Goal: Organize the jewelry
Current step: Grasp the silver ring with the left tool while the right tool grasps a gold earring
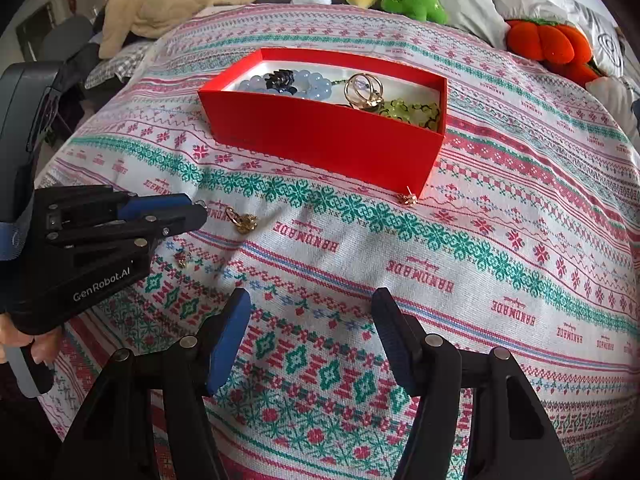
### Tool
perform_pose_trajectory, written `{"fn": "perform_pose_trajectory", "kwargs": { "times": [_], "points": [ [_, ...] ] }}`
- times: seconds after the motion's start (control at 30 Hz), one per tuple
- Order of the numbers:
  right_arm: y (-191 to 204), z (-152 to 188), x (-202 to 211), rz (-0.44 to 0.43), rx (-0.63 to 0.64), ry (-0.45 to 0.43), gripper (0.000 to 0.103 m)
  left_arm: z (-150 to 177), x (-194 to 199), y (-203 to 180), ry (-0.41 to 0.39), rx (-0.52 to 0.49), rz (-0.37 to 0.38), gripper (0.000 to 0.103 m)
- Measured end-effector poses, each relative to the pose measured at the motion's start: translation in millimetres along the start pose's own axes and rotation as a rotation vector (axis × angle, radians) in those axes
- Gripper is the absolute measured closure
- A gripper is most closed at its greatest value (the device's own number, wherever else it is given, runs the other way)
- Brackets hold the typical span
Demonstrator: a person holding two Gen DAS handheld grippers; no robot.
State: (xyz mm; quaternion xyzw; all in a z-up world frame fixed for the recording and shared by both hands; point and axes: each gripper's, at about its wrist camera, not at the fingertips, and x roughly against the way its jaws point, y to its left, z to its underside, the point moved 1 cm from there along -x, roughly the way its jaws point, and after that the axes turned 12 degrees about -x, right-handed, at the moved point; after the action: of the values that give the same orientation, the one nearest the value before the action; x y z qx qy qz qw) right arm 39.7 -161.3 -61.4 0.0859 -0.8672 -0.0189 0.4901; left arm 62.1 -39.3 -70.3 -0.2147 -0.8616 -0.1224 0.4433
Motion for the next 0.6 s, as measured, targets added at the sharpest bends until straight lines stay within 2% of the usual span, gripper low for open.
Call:
{"fn": "perform_pose_trajectory", "kwargs": {
  "times": [0.03, 0.07, 0.3, 0.5, 0.6],
  "points": [
    [4, -2, -2, -0.003, 0.003, -0.002, 0.037, 1, 2, 1, 0.000, -0.005, -0.003, 0.101],
    [6, -4, -4, -0.005, 0.006, -0.002, 0.037, 1, 3, 2, 0.006, -0.005, -0.009, 0.103],
    [17, -8, -11, -0.014, 0.021, 0.005, 0.038, 7, 13, 19, 0.000, 0.042, -0.004, 0.103],
    [25, -17, -19, -0.014, 0.020, 0.004, 0.043, 14, 22, 30, 0.001, 0.076, -0.004, 0.103],
    [29, -21, -22, -0.020, 0.016, 0.002, 0.052, 16, 24, 34, 0.006, 0.082, -0.002, 0.089]
  ]
}}
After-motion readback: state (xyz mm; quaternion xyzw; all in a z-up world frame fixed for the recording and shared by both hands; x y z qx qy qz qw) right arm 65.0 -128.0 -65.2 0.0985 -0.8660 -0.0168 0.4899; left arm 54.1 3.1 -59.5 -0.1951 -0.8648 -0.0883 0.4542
